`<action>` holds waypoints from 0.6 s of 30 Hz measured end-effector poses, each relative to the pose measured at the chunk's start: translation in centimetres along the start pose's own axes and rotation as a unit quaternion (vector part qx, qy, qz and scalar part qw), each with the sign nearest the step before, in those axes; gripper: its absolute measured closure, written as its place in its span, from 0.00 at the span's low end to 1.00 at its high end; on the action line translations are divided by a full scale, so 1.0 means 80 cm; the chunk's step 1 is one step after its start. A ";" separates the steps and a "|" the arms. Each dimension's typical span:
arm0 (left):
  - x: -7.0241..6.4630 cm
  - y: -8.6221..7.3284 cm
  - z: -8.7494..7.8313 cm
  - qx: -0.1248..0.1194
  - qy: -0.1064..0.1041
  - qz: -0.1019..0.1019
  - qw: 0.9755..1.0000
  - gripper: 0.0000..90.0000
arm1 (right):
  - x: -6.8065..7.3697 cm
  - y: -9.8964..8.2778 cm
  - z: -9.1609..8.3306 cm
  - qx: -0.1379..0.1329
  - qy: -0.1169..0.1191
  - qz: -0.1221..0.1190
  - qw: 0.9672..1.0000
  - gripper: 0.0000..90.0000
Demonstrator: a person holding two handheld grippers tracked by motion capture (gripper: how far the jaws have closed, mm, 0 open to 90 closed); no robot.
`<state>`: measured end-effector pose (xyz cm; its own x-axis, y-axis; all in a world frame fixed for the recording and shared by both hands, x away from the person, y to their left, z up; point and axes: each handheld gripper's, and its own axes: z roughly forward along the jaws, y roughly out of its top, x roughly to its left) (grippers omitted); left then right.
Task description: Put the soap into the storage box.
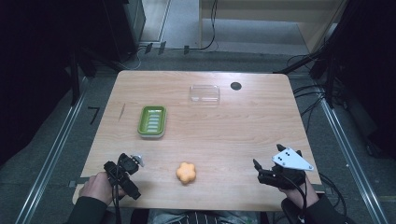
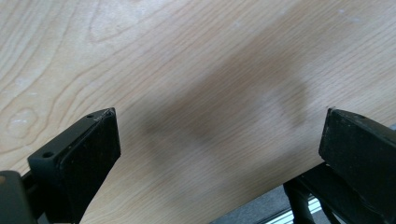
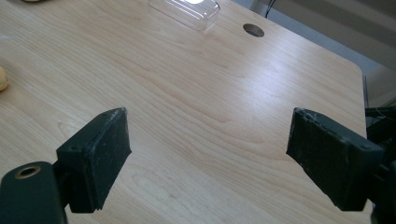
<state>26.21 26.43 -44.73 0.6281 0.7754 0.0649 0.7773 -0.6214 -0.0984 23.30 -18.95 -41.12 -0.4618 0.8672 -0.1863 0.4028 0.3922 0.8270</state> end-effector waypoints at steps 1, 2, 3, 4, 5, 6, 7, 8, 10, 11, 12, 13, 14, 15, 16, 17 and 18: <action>0.000 0.000 0.000 0.000 0.001 0.001 1.000 0.00 | 0.000 0.000 0.000 0.000 -0.001 -0.001 1.000 0.15; 0.000 0.000 0.000 -0.002 0.001 0.000 1.000 0.00 | 0.001 0.000 0.000 0.001 0.000 0.000 1.000 0.15; 0.000 0.000 0.000 -0.003 0.001 0.001 1.000 0.00 | 0.001 0.000 0.000 0.002 -0.001 -0.001 1.000 0.15; 0.000 0.000 -0.001 -0.003 0.001 0.001 1.000 0.00 | 0.001 0.000 0.000 0.002 -0.001 -0.002 1.000 0.15; -0.001 0.001 -0.001 -0.007 0.002 0.002 1.000 0.00 | 0.001 0.000 0.000 0.001 -0.001 -0.002 1.000 0.15; -0.001 0.001 -0.002 -0.009 0.002 0.001 1.000 0.00 | 0.001 0.000 0.000 0.002 -0.001 0.000 1.000 0.15; -0.001 0.000 -0.002 -0.011 0.001 0.002 1.000 0.00 | 0.001 0.000 0.001 0.003 0.000 0.001 1.000 0.15; -0.001 0.000 -0.002 -0.011 0.001 0.002 1.000 0.00 | 0.001 0.000 0.001 0.003 0.000 0.001 1.000 0.15; -0.002 0.000 -0.003 -0.013 -0.005 0.001 1.000 0.00 | 0.002 0.001 0.001 0.004 0.000 -0.002 1.000 0.15; -0.002 0.000 -0.003 -0.014 -0.003 0.002 1.000 0.00 | 0.002 0.001 0.001 0.004 0.000 -0.002 1.000 0.15; -0.002 0.000 -0.003 -0.014 -0.003 0.002 1.000 0.00 | 0.002 0.001 0.001 0.004 0.000 -0.002 1.000 0.15; -0.002 0.001 -0.005 -0.017 -0.004 0.002 1.000 0.00 | 0.001 0.001 0.001 0.004 0.000 -0.001 1.000 0.15; -0.003 0.001 -0.005 -0.018 -0.004 0.002 1.000 0.00 | 0.001 0.001 0.001 0.005 0.000 -0.001 1.000 0.15; -0.003 0.002 -0.005 -0.019 -0.007 0.004 1.000 0.00 | 0.001 0.001 0.001 0.005 0.000 -0.001 1.000 0.15; -0.004 0.002 -0.005 -0.021 -0.008 0.004 1.000 0.00 | 0.001 0.001 0.001 0.005 0.000 -0.002 1.000 0.15; -0.004 0.002 -0.005 -0.021 -0.008 0.004 1.000 0.00 | 0.001 0.001 0.001 0.005 0.000 -0.002 1.000 0.15; -0.005 0.003 -0.006 -0.026 -0.008 0.007 1.000 0.00 | 0.002 0.001 0.001 0.005 0.000 -0.002 1.000 0.15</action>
<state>26.16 25.93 -44.28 0.6380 0.7685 0.0481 0.7700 -0.6362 -0.0479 23.35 -18.78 -41.12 -0.4643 0.8652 -0.1893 0.4090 0.3991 0.8206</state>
